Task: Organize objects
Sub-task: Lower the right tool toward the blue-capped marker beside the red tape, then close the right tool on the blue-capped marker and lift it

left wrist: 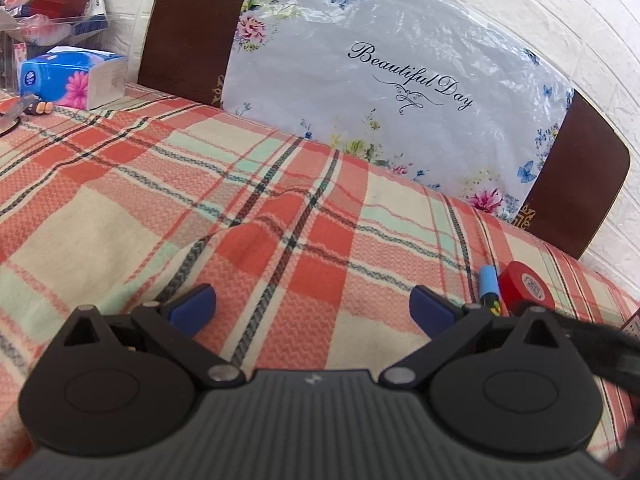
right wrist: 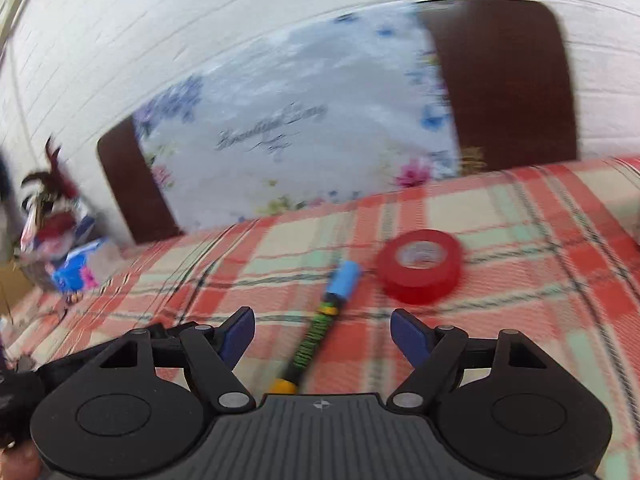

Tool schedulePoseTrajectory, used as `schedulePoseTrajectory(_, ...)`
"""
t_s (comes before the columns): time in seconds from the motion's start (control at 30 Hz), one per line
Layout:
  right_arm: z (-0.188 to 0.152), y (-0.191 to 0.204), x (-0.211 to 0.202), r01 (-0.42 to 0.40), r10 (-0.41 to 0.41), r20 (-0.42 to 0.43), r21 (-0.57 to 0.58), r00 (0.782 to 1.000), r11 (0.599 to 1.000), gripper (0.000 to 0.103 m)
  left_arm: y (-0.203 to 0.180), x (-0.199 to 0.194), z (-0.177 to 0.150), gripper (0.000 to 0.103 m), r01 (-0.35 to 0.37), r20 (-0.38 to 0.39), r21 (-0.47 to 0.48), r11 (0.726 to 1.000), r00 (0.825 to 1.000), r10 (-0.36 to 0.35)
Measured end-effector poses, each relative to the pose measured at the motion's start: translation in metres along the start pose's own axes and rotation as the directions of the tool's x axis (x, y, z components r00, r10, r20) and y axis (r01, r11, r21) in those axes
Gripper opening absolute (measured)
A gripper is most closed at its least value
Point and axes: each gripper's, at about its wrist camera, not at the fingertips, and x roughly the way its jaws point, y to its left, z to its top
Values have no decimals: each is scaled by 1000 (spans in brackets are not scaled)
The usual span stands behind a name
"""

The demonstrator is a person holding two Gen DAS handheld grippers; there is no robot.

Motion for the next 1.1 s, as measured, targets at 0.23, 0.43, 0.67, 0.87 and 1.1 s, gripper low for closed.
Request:
schedulePoseTrajectory(0.23, -34, -12, -45, 149, -153, -34, -101, 988, 984, 13, -10, -12, -11, 97, -38, -35, 120, 992, 999, 42)
schedulePoseTrajectory(0.43, -90, -70, -152, 306, -305, -38, 60, 952, 950, 13, -62, -50, -48, 98, 28, -125, 228, 973, 992, 0)
schedulePoseTrajectory(0.67, -124, -65, -191, 367, -367, -15, 19, 930, 930, 13, -128, -81, -88, 98, 234, -254, 320, 918, 955, -155)
schedulePoseTrajectory(0.87, -124, -72, -191, 354, -354, -12, 57, 935, 934, 14, -134, -86, -80, 97, 282, -392, 255, 925, 905, -167)
schedulePoseTrajectory(1.1, -127, -80, -200, 335, -335, 3, 59, 942, 940, 14, -152, -96, -73, 96, 310, -428, 214, 926, 882, -196)
